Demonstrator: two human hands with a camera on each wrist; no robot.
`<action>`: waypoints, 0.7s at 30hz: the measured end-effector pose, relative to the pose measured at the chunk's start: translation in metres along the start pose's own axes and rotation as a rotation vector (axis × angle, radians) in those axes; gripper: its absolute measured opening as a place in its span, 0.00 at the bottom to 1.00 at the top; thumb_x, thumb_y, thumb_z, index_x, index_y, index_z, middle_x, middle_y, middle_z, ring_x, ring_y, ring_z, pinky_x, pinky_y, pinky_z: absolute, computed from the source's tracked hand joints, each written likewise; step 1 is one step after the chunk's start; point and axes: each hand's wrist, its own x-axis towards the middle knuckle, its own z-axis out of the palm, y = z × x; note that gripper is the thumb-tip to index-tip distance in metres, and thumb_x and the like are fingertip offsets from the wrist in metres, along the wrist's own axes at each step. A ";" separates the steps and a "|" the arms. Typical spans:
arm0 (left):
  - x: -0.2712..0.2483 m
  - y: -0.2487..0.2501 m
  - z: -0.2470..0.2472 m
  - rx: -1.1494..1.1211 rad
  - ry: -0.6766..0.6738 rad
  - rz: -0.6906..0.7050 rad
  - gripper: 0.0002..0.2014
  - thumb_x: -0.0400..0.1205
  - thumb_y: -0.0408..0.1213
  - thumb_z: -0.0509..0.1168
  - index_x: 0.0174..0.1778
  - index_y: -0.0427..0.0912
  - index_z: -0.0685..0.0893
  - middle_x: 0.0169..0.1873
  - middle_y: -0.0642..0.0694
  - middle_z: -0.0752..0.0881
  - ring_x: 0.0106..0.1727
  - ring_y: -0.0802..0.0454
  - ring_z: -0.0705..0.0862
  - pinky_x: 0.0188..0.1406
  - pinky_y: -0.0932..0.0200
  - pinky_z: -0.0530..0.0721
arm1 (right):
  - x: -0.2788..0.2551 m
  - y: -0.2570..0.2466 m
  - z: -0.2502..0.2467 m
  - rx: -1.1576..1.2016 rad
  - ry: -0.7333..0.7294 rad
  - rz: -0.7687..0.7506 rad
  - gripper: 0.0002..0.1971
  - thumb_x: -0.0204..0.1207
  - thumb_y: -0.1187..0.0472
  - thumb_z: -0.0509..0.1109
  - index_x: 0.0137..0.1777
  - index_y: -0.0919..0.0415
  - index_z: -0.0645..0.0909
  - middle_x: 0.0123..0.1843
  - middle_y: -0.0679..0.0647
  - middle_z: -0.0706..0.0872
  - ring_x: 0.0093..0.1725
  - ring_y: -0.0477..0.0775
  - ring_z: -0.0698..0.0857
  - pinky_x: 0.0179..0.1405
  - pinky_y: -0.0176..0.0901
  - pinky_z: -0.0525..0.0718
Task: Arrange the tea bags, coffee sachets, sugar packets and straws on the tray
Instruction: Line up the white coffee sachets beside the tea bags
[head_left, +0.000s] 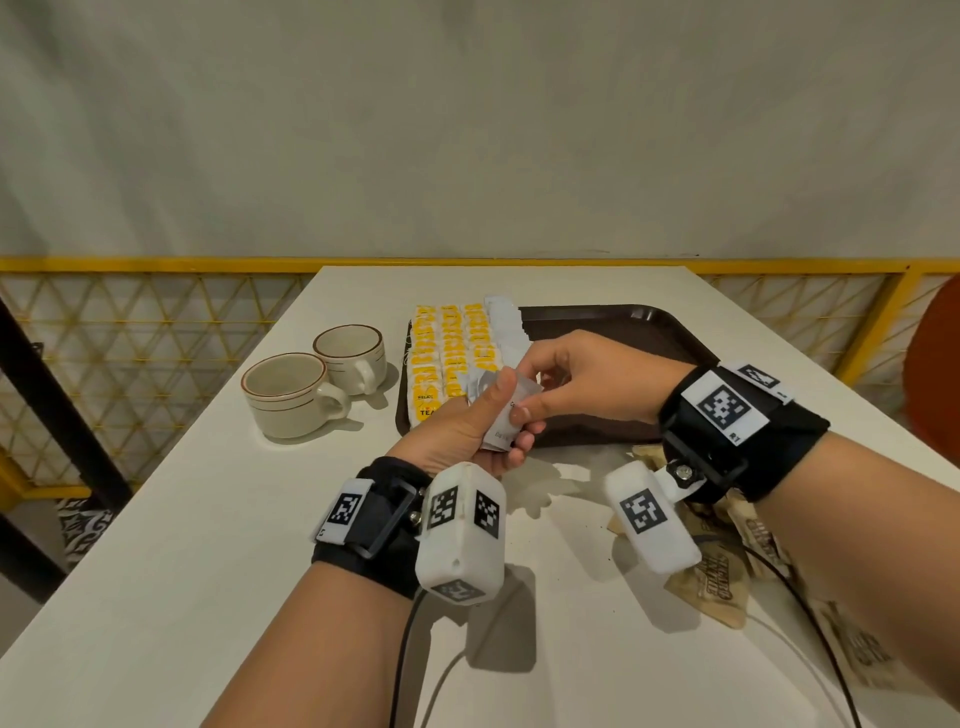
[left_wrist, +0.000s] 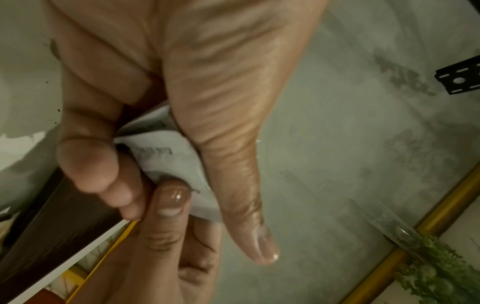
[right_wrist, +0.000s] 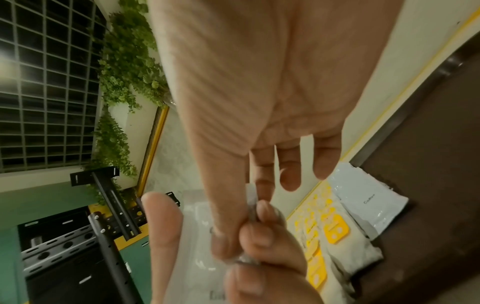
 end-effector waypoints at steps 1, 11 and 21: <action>0.000 0.000 0.000 -0.011 -0.004 0.001 0.51 0.36 0.64 0.83 0.50 0.35 0.81 0.31 0.42 0.86 0.27 0.55 0.83 0.22 0.65 0.83 | 0.000 0.000 0.000 0.013 -0.006 0.003 0.08 0.71 0.56 0.78 0.48 0.57 0.88 0.47 0.57 0.88 0.49 0.61 0.84 0.58 0.59 0.82; 0.003 0.007 -0.007 -0.131 0.216 0.050 0.33 0.52 0.64 0.70 0.40 0.38 0.79 0.29 0.44 0.86 0.30 0.52 0.86 0.26 0.62 0.87 | 0.004 0.006 -0.012 0.899 0.209 0.057 0.06 0.79 0.73 0.64 0.53 0.64 0.75 0.54 0.63 0.83 0.52 0.58 0.87 0.52 0.50 0.89; 0.002 0.011 -0.013 -0.265 0.250 0.084 0.27 0.60 0.61 0.71 0.37 0.40 0.78 0.28 0.45 0.84 0.29 0.53 0.85 0.25 0.62 0.86 | 0.042 0.067 -0.005 0.445 0.157 0.531 0.12 0.77 0.72 0.70 0.49 0.54 0.80 0.54 0.61 0.85 0.50 0.57 0.85 0.52 0.54 0.88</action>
